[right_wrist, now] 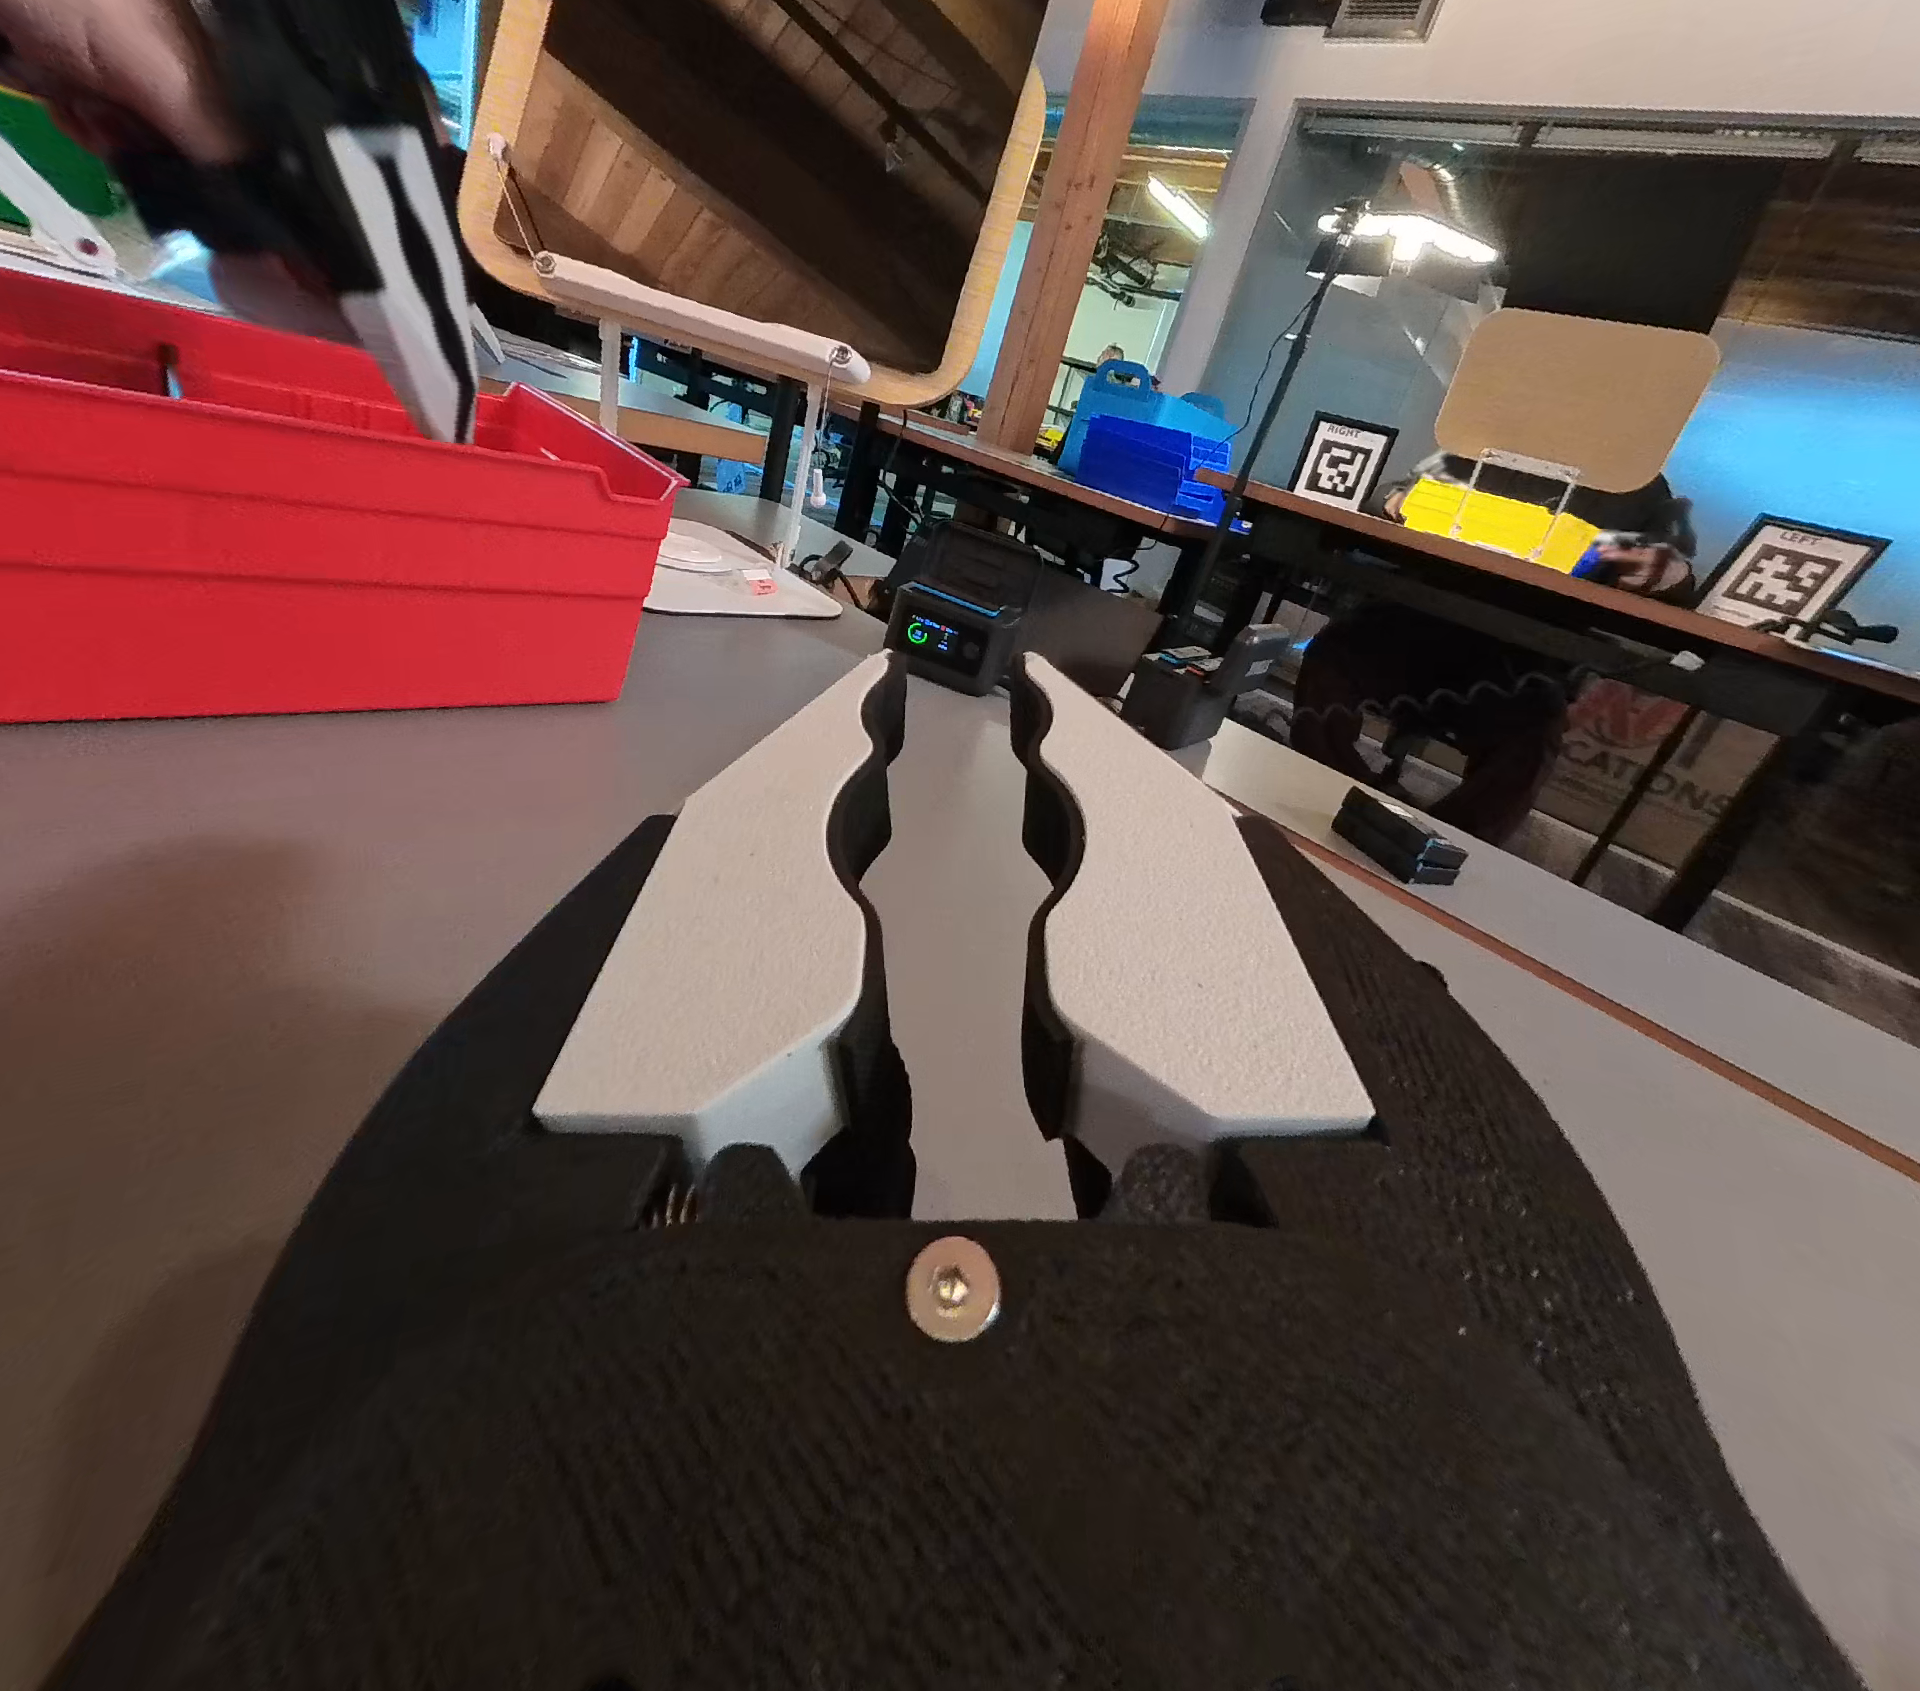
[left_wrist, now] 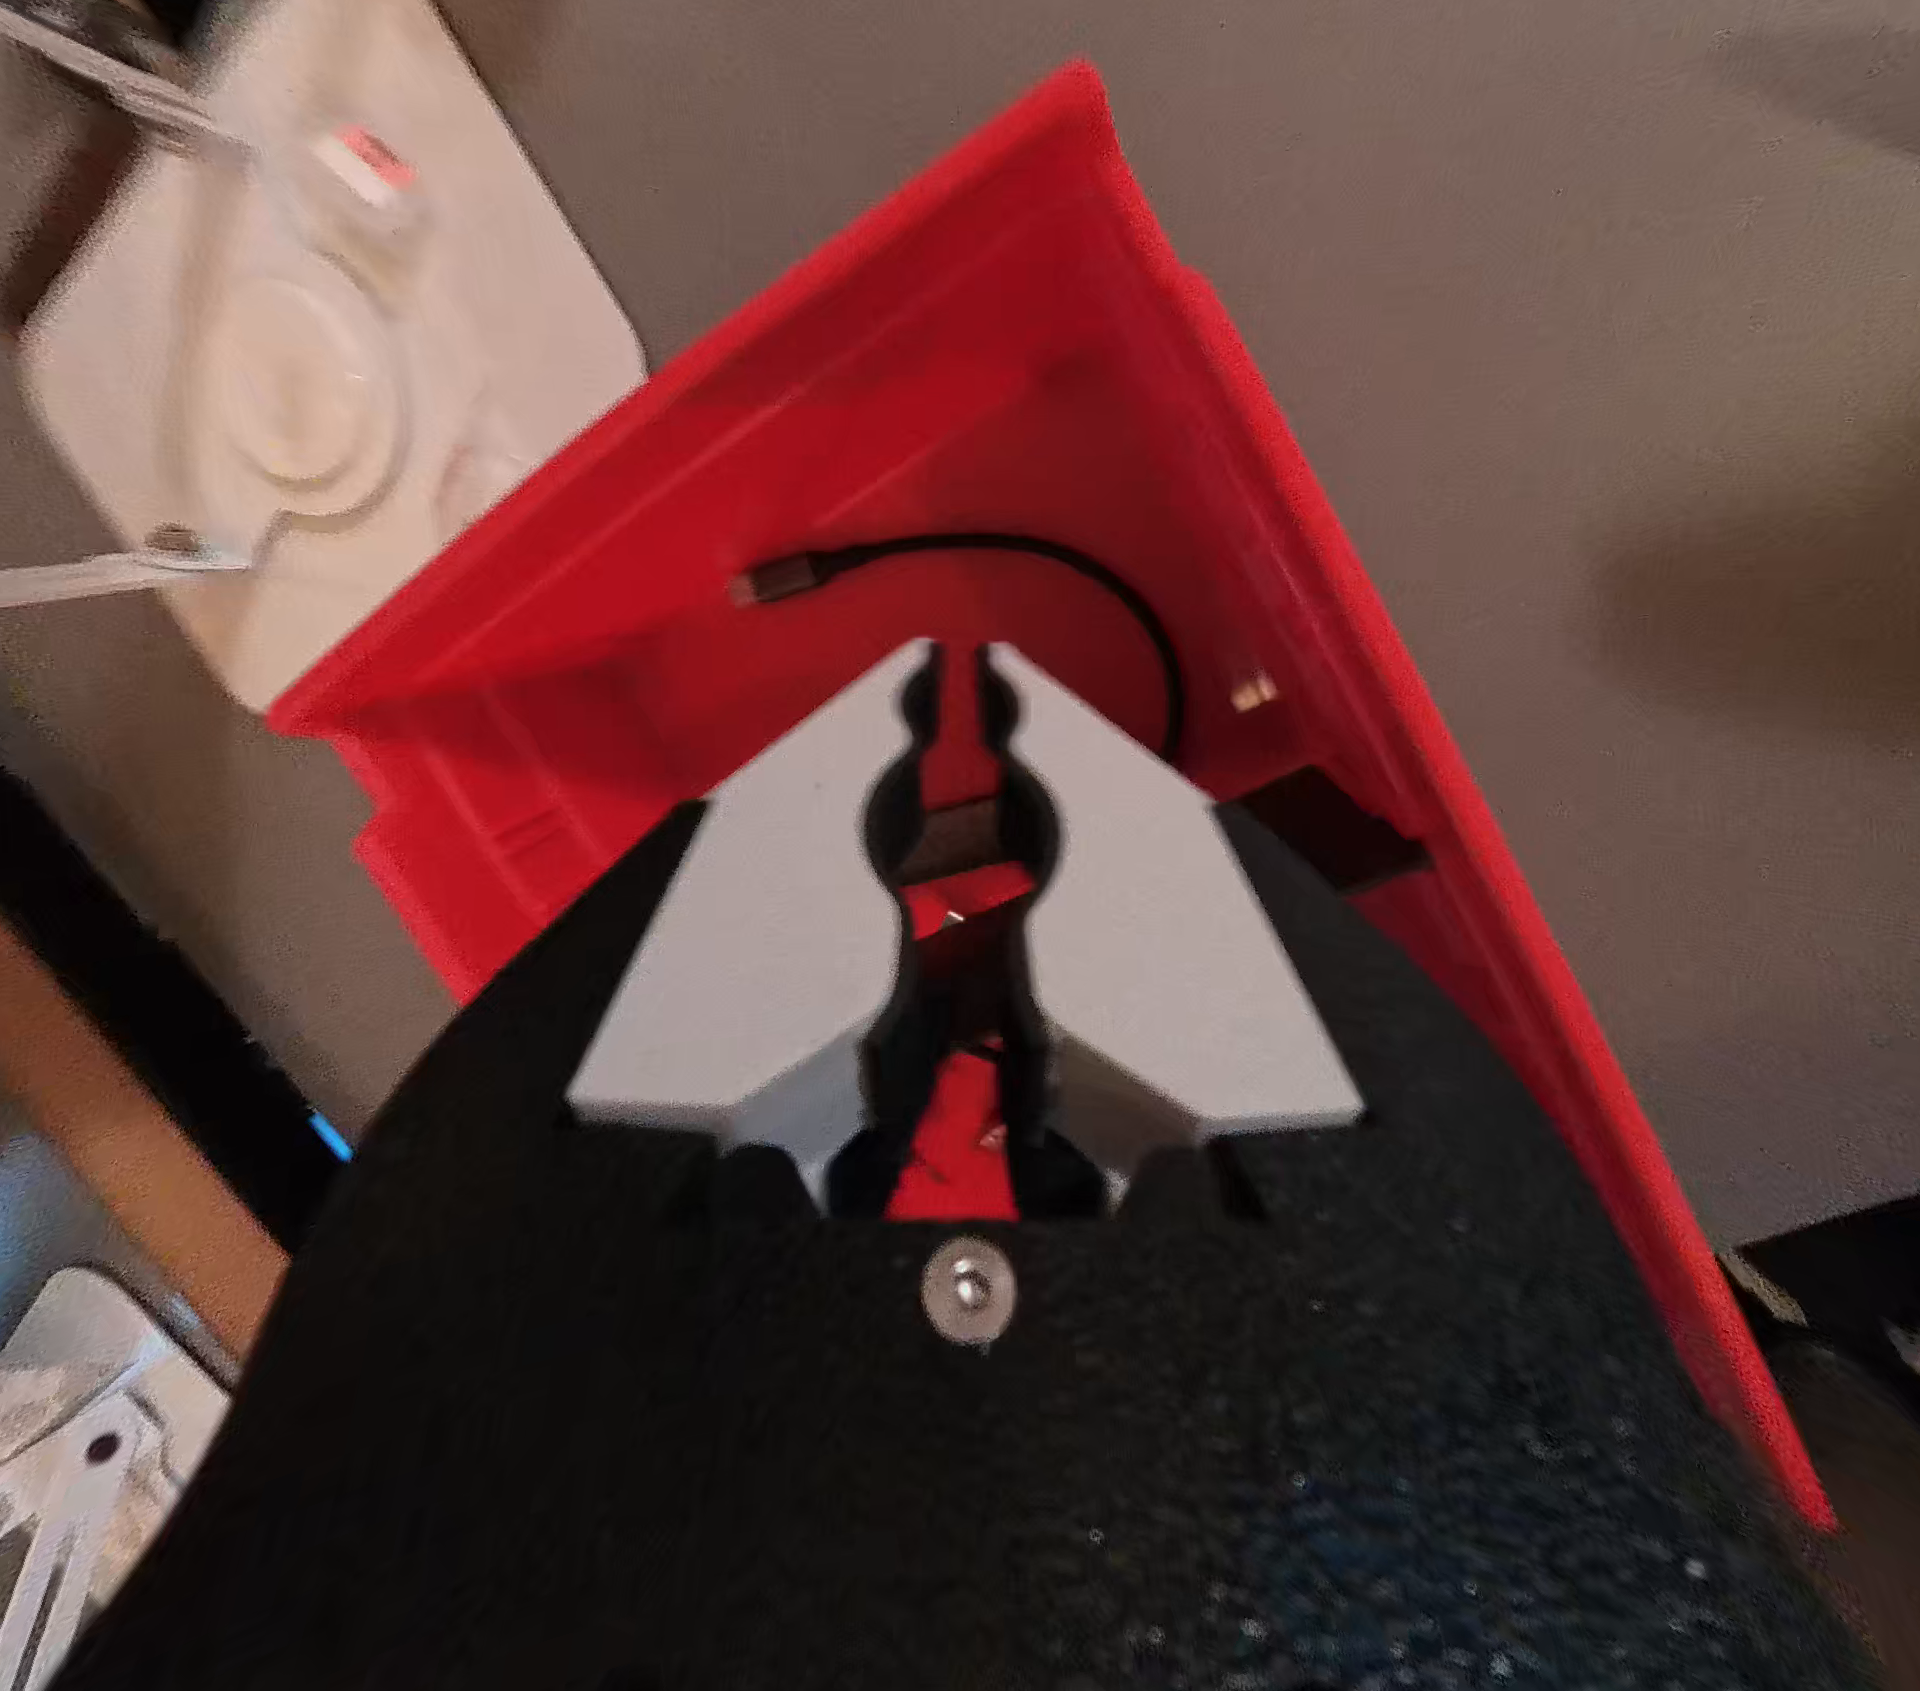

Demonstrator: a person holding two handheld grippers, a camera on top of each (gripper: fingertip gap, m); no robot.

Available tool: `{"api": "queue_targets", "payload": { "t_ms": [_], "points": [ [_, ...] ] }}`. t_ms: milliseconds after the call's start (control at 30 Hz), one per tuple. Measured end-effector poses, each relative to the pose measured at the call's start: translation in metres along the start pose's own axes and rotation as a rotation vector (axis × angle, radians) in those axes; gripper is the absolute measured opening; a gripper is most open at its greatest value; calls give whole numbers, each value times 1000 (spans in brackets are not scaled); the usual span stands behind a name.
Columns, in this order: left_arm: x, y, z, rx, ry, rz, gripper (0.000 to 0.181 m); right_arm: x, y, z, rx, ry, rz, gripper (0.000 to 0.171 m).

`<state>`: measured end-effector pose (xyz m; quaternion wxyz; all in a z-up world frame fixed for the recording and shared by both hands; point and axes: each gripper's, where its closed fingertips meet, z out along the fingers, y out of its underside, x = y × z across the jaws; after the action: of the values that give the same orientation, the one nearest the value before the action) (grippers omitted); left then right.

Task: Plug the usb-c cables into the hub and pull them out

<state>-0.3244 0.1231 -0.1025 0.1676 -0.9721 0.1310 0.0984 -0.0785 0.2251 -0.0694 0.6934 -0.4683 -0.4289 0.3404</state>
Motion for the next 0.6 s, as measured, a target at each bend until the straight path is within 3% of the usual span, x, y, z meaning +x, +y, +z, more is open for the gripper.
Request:
{"api": "queue_targets", "payload": {
  "t_ms": [33, 167, 600],
  "points": [
    [1, 5, 11, -40, 25, -4, 24, 0, 0, 0, 0, -1, 1, 18],
    [12, 12, 43, -131, 153, -18, 48, 0, 0, 0, 3, -2, -2, 18],
    [22, 5, 88, -226, 191, -26, 44, -2, 0, 1, 2, -7, -14, 17]
  ]
}}
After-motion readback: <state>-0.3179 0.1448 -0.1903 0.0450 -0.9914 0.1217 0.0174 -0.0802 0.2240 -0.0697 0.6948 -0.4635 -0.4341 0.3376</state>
